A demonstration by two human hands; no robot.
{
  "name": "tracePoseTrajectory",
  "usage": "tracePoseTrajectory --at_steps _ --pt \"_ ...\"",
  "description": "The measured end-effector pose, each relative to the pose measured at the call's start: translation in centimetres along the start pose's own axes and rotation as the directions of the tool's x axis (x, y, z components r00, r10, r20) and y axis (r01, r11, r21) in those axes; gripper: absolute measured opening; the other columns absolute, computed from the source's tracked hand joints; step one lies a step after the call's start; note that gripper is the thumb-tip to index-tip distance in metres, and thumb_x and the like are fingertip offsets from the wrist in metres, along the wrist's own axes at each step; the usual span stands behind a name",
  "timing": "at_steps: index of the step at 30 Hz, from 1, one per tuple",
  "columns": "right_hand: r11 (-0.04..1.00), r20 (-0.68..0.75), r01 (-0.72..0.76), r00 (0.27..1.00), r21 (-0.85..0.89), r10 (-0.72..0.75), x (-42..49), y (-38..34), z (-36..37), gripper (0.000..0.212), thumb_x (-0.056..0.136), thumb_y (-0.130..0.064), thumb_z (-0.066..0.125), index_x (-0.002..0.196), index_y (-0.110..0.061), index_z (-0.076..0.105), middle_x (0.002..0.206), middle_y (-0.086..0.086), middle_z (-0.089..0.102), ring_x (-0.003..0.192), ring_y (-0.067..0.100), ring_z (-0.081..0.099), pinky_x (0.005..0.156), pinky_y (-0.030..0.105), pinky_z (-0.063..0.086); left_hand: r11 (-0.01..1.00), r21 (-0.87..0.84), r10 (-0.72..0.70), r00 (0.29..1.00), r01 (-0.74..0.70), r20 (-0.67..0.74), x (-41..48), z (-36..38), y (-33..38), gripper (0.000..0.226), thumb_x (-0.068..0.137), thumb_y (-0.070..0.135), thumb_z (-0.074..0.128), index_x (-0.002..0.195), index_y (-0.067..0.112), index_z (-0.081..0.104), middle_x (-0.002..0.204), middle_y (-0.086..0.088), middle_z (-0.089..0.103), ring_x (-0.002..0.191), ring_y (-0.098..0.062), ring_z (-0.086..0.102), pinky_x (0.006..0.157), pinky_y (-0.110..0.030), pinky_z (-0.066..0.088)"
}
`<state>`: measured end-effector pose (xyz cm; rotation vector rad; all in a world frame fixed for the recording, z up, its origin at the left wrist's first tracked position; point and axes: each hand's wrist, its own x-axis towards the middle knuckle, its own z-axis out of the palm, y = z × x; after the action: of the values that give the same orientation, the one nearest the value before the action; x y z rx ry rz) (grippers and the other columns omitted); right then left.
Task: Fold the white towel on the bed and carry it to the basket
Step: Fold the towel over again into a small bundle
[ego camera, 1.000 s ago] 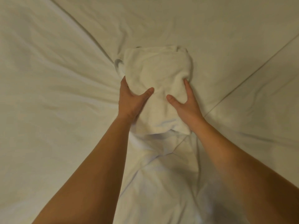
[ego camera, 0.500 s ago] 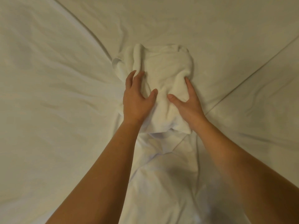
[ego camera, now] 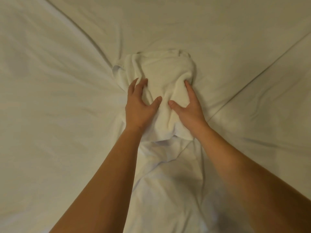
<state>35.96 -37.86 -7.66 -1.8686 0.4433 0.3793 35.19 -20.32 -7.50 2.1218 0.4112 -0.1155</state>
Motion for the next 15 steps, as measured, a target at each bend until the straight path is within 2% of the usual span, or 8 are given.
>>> tracePoseTrajectory --at_steps 2,4,8,13,15 --pt "1.000 0.003 0.008 1.000 -0.006 -0.008 -0.7 -0.3 -0.1 0.084 0.086 -0.026 0.075 0.154 -0.042 0.027 0.155 -0.018 0.036 0.131 -0.005 0.035 0.106 0.016 0.032 0.999 0.022 0.027 0.999 -0.026 -0.019 -0.9 -0.2 0.6 0.076 0.083 0.051 0.078 0.150 0.037 0.046 0.163 0.016 0.030 0.137 0.001 0.041 0.097 -0.019 0.035" --pt "1.000 0.008 0.015 1.000 -0.004 -0.015 -1.6 -0.7 -0.2 0.082 0.088 -0.022 0.074 0.153 -0.044 0.028 0.155 -0.019 0.036 0.132 -0.006 0.035 0.104 0.015 0.032 0.999 0.021 0.040 0.999 -0.039 -0.031 -1.8 -0.4 1.3 0.075 0.084 0.049 0.078 0.151 0.035 0.046 0.162 0.016 0.032 0.134 0.005 0.040 0.094 -0.014 0.036" --pt "0.999 0.010 0.034 0.999 0.018 -0.034 -4.4 -1.8 -0.6 0.081 0.089 -0.016 0.071 0.151 -0.047 0.030 0.146 -0.029 0.038 0.120 -0.019 0.040 0.096 0.004 0.033 0.999 -0.036 0.005 0.999 -0.007 -0.046 -4.3 -1.5 2.6 0.076 0.083 0.047 0.081 0.150 0.036 0.047 0.159 0.016 0.036 0.134 0.005 0.040 0.088 0.002 0.025" --pt "0.999 0.041 0.046 0.998 0.011 -0.047 -8.4 -4.4 -1.4 0.081 0.088 -0.012 0.072 0.152 -0.043 0.033 0.145 -0.027 0.036 0.115 -0.023 0.040 0.083 -0.009 0.032 0.998 -0.065 -0.016 0.999 0.014 -0.030 -7.3 -4.6 4.1 0.079 0.081 0.047 0.082 0.150 0.034 0.048 0.157 0.014 0.038 0.141 0.000 0.039 0.099 -0.001 0.023" --pt "0.997 0.059 0.079 0.995 0.003 -0.079 -10.4 -6.1 -1.8 0.082 0.087 -0.013 0.074 0.151 -0.043 0.034 0.151 -0.024 0.037 0.125 -0.016 0.041 0.097 0.000 0.036 0.997 -0.077 -0.019 0.999 0.016 -0.031 -8.7 -6.5 5.0 0.078 0.081 0.047 0.083 0.149 0.034 0.049 0.156 0.013 0.040 0.141 -0.001 0.039 0.098 0.006 0.020"
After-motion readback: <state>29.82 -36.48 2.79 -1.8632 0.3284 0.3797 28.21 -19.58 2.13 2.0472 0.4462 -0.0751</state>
